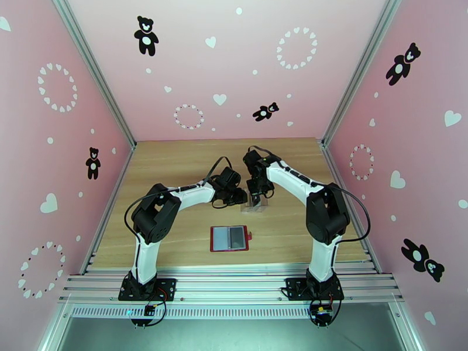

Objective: Put the credit cards into the card holder

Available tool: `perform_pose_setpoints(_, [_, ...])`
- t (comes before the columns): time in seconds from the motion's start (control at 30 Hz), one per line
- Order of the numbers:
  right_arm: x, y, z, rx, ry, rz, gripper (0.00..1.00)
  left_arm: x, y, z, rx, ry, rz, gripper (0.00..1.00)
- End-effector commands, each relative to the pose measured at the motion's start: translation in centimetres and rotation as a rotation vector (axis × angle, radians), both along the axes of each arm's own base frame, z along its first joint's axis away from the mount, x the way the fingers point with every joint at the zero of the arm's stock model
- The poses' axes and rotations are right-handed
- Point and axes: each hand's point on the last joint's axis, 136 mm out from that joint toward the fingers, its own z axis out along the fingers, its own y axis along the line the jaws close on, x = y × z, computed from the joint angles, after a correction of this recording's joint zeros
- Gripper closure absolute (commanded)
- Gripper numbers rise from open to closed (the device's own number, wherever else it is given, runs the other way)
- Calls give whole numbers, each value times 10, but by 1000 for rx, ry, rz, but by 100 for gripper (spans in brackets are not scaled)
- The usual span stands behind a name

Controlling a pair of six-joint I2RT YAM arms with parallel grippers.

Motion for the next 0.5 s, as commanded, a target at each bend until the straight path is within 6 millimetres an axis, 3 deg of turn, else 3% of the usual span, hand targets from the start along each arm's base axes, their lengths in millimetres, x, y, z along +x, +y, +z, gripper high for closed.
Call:
perform_pose_setpoints(0.0, [-9,-8,18,-7,0,-5,98,-2,6,-12,34,26,-4,68])
perform_pose_setpoints(0.47, [-17,0,54,116,-64,-21,100,-2,3,15,-13,-12,-6,68])
